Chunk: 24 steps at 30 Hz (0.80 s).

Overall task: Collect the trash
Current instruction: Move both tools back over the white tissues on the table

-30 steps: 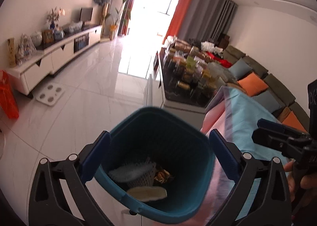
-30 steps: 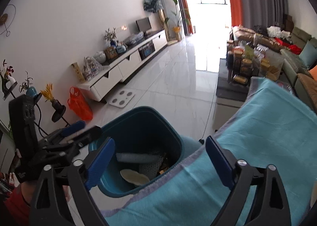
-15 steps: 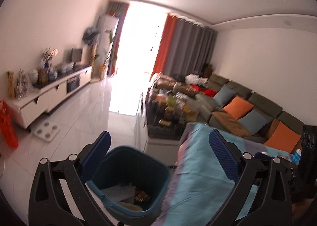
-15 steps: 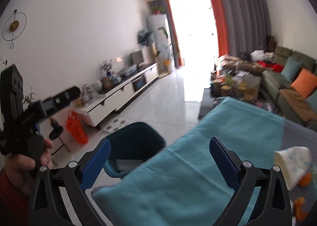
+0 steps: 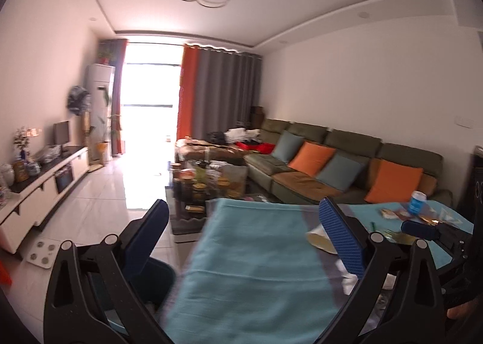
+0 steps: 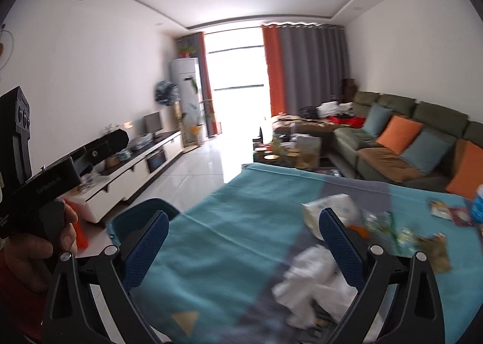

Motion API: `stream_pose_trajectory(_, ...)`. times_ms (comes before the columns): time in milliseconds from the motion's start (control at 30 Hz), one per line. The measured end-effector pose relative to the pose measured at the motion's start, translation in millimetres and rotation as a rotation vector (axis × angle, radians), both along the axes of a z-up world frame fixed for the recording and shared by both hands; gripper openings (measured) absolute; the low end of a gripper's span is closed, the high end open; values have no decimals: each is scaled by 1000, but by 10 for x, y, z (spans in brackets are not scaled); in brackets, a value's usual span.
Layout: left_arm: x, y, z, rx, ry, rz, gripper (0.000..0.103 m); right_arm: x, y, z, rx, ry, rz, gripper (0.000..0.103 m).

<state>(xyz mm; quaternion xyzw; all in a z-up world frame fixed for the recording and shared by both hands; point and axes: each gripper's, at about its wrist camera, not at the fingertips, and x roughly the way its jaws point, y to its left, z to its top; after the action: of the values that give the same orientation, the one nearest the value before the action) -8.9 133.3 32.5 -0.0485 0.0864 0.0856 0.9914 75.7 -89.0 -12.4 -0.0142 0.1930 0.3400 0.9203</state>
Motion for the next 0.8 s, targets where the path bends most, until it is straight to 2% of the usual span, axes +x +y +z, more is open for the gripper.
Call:
stream_pose_trajectory(233, 125, -552, -159, 11, 52, -128, 98, -154, -449, -67, -6, -50, -148, 96)
stream_pose_trajectory(333, 187, -709, -235, -5, 73, -176, 98, -211, -627, -113, -7, -52, -201, 96)
stream_pose_trajectory(533, 228, -1053, -370, 19, 88, -253, 98, -310, -875, -205, 7, -51, -286, 96)
stream_pose_trajectory(800, 324, -1157, -460, 37, 114, -336, 98, -407, -1065, -222, 16, -48, -363, 96)
